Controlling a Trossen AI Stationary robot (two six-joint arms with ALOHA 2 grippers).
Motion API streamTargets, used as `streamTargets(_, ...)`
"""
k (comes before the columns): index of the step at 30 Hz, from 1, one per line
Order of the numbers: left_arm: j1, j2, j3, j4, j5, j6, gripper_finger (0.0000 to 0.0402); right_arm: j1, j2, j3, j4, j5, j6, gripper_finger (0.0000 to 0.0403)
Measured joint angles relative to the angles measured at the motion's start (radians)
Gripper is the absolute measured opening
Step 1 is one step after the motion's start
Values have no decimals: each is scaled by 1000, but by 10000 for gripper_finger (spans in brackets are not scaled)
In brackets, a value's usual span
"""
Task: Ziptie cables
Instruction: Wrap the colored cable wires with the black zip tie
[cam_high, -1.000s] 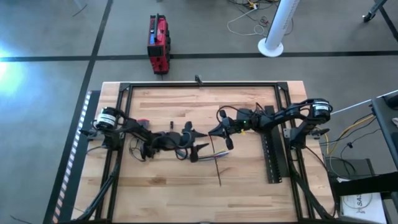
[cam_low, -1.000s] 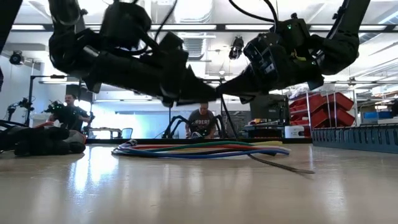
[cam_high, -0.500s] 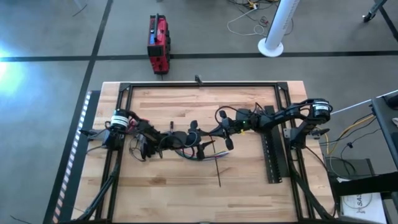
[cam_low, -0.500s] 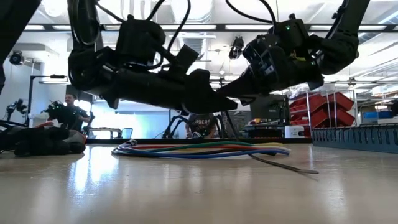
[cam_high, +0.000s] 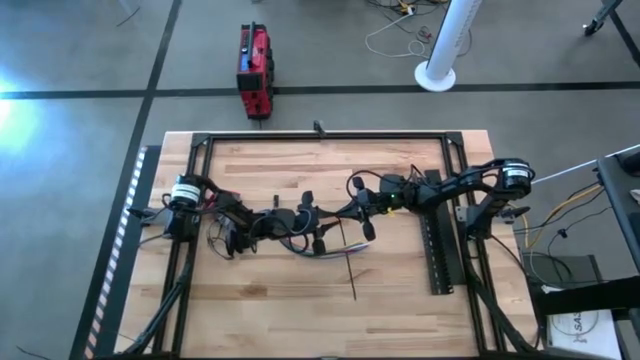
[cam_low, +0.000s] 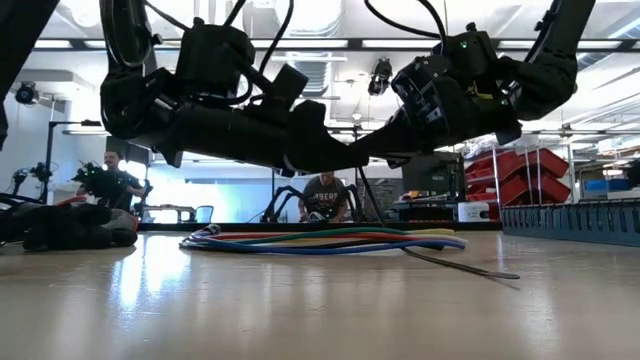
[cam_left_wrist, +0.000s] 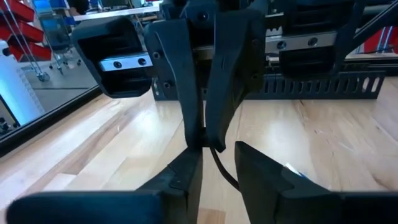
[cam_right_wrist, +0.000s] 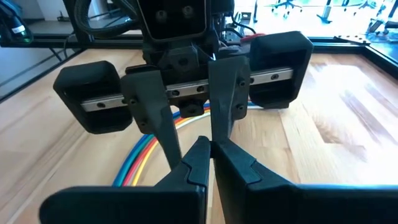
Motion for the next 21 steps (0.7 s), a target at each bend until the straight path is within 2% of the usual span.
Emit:
streamTargets(10,0,0,-5,4,1,-10,6,0,0,0,-1,0,0,3)
streamTargets(16,0,0,-5,3,0,-6,1,0,-8,0,-16,0,18,19)
streamTargets(21,-1,-2,-3,8,-22,-3,0,0,-67,0,-84,1,8,56)
